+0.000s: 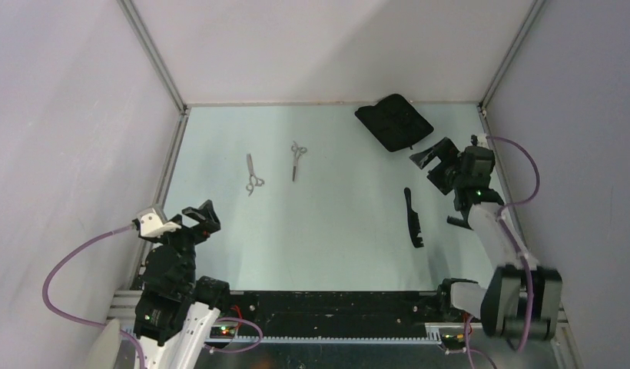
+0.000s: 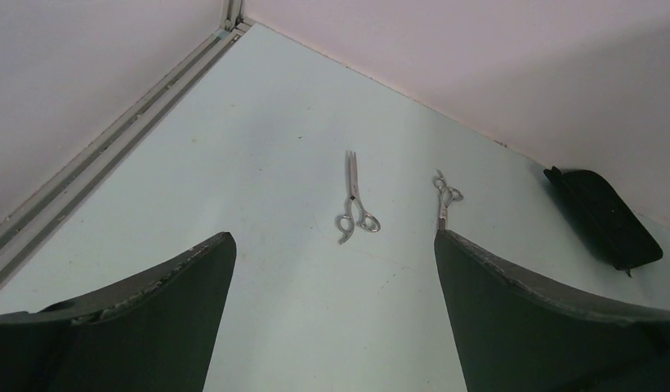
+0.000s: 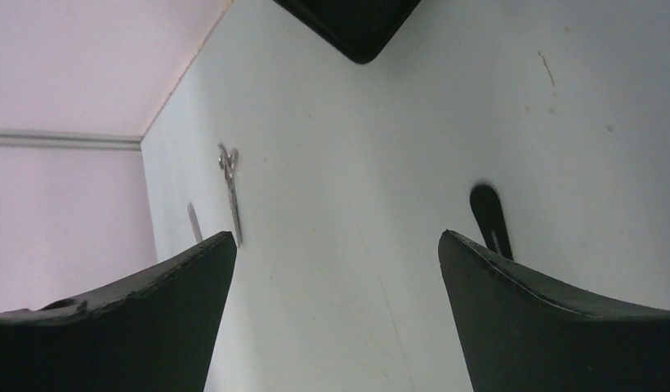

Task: Sort the hair-cutting tools
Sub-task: Move the hairdressing tool bag to the center of the board.

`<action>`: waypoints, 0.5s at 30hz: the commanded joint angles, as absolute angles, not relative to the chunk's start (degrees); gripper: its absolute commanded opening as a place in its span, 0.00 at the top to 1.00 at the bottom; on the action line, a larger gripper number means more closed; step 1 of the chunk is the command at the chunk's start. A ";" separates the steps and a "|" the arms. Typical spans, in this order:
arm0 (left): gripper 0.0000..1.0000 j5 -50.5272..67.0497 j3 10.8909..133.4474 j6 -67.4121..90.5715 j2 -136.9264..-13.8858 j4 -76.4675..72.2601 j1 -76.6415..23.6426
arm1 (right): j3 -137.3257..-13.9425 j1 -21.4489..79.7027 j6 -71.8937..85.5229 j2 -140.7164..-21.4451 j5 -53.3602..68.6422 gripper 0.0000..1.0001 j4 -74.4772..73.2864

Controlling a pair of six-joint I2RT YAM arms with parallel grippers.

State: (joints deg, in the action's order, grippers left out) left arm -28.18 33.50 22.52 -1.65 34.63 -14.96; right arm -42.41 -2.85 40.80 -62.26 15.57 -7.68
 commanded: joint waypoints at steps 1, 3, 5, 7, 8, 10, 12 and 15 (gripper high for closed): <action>0.02 -27.32 33.49 23.71 -1.67 32.01 -14.68 | -43.88 -3.70 48.73 -74.93 18.29 0.01 13.13; 0.02 -27.61 33.37 24.20 -1.77 31.91 -14.68 | -45.92 -3.92 50.40 -81.37 17.93 0.01 17.35; 0.02 -27.85 33.25 24.91 -1.87 31.60 -14.68 | -48.37 -3.95 51.76 -87.93 17.30 0.01 20.35; 0.02 -28.29 33.15 25.59 -2.16 31.37 -14.68 | -51.18 -3.95 53.59 -94.17 17.02 0.02 22.84; 0.02 -28.43 33.18 25.67 -2.54 31.46 -14.63 | -52.04 -3.95 54.17 -96.04 16.99 0.02 24.72; 0.02 -29.03 33.47 25.79 -3.32 31.79 -14.67 | -54.42 -3.96 55.85 -101.59 17.02 0.04 27.36; 0.02 -29.50 33.66 25.69 -4.23 32.23 -14.73 | -56.70 -3.85 57.40 -106.15 17.05 0.06 30.09; 0.02 -29.68 33.83 25.35 -5.07 32.35 -14.62 | -60.30 -3.48 60.04 -112.73 16.61 0.07 32.35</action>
State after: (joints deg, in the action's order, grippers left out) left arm -28.36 33.47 24.58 -3.31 33.58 -14.96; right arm -55.35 -3.75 55.53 -107.18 17.28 23.51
